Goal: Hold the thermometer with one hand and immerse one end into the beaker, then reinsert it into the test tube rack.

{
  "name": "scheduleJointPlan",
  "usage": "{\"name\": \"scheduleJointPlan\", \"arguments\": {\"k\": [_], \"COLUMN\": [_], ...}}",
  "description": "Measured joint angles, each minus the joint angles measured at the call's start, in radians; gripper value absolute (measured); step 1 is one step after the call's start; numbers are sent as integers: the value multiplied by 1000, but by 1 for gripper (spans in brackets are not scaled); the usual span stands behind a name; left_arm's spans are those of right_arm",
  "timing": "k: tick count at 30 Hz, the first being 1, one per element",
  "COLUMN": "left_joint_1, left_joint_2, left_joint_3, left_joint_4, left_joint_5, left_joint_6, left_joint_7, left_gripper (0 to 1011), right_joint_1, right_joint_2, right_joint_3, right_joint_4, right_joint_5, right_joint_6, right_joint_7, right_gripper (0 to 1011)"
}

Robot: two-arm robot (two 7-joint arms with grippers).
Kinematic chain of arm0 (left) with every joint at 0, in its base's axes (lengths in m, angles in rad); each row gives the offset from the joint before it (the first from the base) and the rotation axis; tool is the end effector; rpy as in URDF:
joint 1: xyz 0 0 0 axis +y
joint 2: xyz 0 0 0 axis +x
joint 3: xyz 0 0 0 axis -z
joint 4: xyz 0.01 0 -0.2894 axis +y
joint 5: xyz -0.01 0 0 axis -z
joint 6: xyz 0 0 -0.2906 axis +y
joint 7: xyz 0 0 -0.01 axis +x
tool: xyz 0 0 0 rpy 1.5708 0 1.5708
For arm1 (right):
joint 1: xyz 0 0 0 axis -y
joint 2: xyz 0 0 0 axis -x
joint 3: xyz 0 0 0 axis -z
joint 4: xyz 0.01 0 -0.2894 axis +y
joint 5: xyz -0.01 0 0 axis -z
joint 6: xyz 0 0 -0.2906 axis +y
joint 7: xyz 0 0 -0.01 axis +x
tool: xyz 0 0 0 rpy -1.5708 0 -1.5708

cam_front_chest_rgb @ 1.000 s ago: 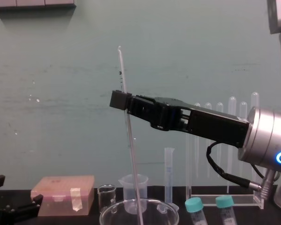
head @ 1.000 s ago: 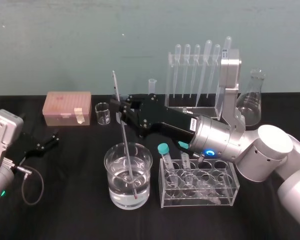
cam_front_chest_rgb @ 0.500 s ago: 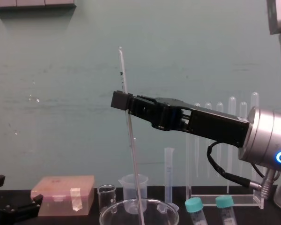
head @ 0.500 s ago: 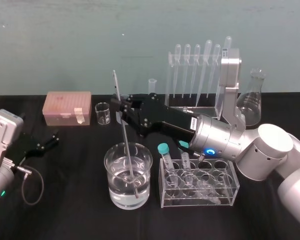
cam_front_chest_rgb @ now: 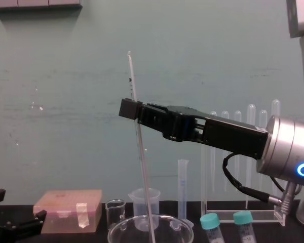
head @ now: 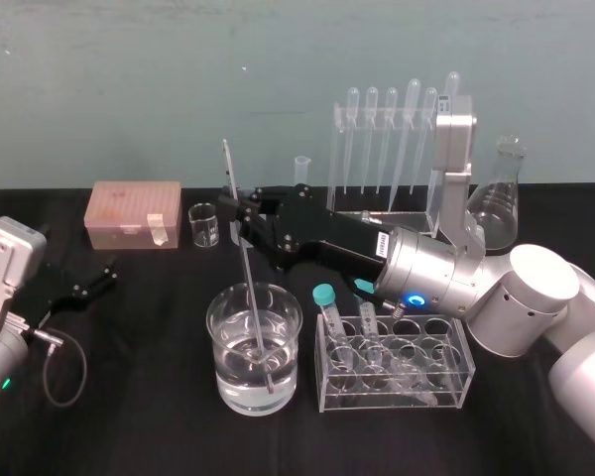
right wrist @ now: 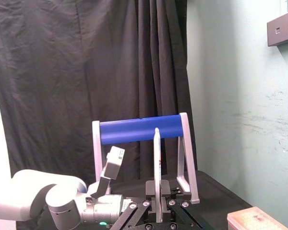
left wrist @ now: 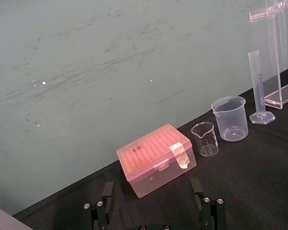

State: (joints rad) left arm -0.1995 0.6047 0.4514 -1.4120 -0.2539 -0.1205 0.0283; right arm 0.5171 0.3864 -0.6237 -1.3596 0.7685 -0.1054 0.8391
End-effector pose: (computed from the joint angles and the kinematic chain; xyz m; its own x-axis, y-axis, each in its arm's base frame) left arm 0.3408 0.0871 -0.2983 0.2923 0.8803 0.3737 -0.9553 0.2873 0.0703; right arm 0.4117 0.0266 -0.2272 0.9639 -0.2658 -0.0157 0.2623 0.9380 0.2266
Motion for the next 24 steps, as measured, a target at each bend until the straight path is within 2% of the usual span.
{"name": "scheduleJointPlan", "arguments": {"k": [7, 11, 17, 22, 24], "left_joint_1": [0, 0, 0, 0, 0], "left_joint_2": [0, 0, 0, 0, 0], "left_joint_3": [0, 0, 0, 0, 0], "left_joint_4": [0, 0, 0, 0, 0], "left_joint_5": [0, 0, 0, 0, 0], "left_joint_6": [0, 0, 0, 0, 0], "left_joint_7": [0, 0, 0, 0, 0], "left_gripper": [1008, 1008, 1008, 1008, 1008], "right_joint_1": [7, 29, 88, 123, 136], "right_joint_2": [1, 4, 25, 46, 59], "right_joint_3": [3, 17, 64, 105, 129], "right_joint_4": [1, -11, -73, -116, -130], "right_joint_5": [4, 29, 131, 199, 214], "right_joint_6": [3, 21, 109, 161, 159], "right_joint_7": [4, 16, 23, 13, -3], "right_gripper": [57, 58, 57, 58, 58]}}
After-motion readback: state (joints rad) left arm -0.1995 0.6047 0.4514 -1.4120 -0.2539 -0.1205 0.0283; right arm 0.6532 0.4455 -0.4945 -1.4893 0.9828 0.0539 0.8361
